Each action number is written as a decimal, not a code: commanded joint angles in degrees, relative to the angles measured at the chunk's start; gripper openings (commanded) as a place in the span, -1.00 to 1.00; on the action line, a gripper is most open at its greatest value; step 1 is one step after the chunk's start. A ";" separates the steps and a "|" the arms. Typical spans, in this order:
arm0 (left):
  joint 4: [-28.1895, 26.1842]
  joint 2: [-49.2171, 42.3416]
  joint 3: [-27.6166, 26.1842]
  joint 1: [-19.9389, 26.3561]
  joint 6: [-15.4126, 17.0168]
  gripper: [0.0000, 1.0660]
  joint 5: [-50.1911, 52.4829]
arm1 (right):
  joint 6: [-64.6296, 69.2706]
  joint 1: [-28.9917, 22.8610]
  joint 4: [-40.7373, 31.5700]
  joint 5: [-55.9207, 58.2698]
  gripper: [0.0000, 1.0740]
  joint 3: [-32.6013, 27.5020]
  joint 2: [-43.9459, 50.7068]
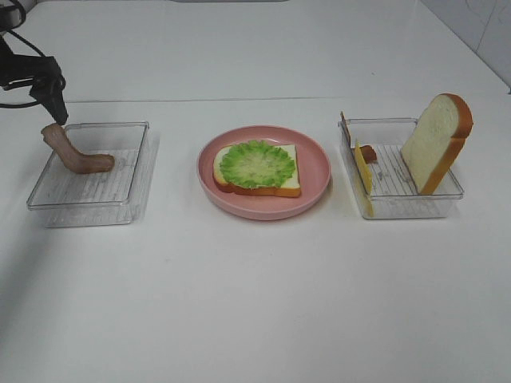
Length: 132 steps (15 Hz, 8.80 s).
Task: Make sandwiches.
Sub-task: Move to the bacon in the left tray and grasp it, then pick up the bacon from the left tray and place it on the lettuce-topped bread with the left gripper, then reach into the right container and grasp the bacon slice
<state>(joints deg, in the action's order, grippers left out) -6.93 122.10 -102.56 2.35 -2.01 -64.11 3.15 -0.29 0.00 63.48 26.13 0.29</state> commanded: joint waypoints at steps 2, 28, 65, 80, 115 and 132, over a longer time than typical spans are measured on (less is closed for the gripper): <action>-2.69 5.67 -4.98 0.00 -0.92 0.89 0.11 | -0.11 0.23 0.00 -0.23 0.80 -0.11 1.66; -5.16 10.89 -6.36 -0.17 1.55 -1.00 9.11 | -0.11 0.23 0.00 -0.23 0.80 -0.11 1.66; -40.62 16.90 -18.05 -30.02 7.05 -1.00 18.96 | -0.11 0.23 0.00 -0.23 0.80 -0.11 1.66; -8.42 17.76 -18.05 -28.65 15.18 -1.00 10.94 | -0.11 0.23 0.00 -0.23 0.80 -0.11 1.66; 5.39 -21.83 1.15 -13.12 6.07 0.89 -11.12 | -0.11 0.23 0.00 -0.23 0.80 -0.11 1.66; 8.54 -88.29 55.81 0.69 8.08 0.89 -0.69 | -0.11 0.23 0.00 -0.23 0.80 -0.11 1.66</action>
<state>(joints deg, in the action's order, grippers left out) 1.89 35.07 -47.38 2.98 5.84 -65.83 3.15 -0.29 0.00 63.48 26.13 0.29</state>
